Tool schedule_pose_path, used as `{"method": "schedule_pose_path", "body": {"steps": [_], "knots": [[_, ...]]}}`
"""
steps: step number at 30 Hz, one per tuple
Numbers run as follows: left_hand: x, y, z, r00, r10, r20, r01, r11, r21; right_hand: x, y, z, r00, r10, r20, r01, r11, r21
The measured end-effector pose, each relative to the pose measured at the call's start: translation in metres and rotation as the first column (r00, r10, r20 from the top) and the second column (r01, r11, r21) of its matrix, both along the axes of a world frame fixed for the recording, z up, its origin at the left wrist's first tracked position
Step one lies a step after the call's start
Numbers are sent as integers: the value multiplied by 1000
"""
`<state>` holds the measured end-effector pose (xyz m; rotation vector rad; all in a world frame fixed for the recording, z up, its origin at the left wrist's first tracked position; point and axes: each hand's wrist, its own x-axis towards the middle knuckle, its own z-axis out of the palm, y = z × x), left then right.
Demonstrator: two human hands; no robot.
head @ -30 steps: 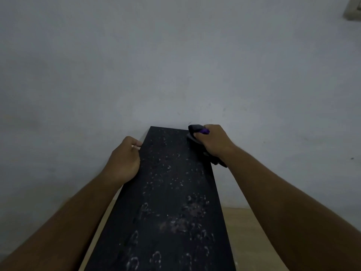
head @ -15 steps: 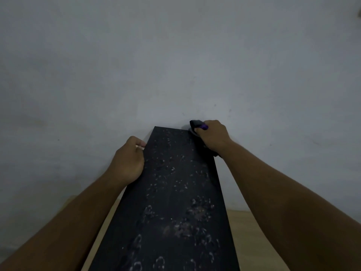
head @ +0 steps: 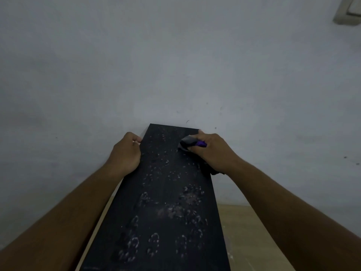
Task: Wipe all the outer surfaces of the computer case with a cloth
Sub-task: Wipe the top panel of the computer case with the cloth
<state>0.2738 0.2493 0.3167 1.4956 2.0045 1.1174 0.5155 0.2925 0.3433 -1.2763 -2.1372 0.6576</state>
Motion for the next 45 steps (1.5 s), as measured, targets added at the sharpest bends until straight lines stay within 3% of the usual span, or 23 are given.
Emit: {"method": "schedule_pose_path", "body": {"steps": [5, 11, 22, 29, 36, 45], "knots": [[0, -2, 0, 1000, -12, 7, 12, 1000, -7, 10, -19, -7, 991, 102, -83, -102, 995, 3], [1, 0, 1, 1000, -26, 2, 26, 1000, -4, 6, -6, 9, 987, 157, -22, -156, 987, 33], [-1, 2, -3, 999, -32, -7, 32, 999, -7, -20, 94, 4, 995, -94, 17, 93, 995, 22], [-1, 3, -3, 1000, -25, 4, 25, 1000, -5, -36, 118, -1, 969, -203, 139, 183, 973, 142], [1, -1, 3, 999, -28, 22, 28, 1000, -11, -23, 96, -3, 993, -83, 86, 71, 988, 134], [2, -4, 4, 1000, -10, 10, 10, 1000, -17, -11, 35, 0, 987, 90, 132, -110, 982, 153]]}}
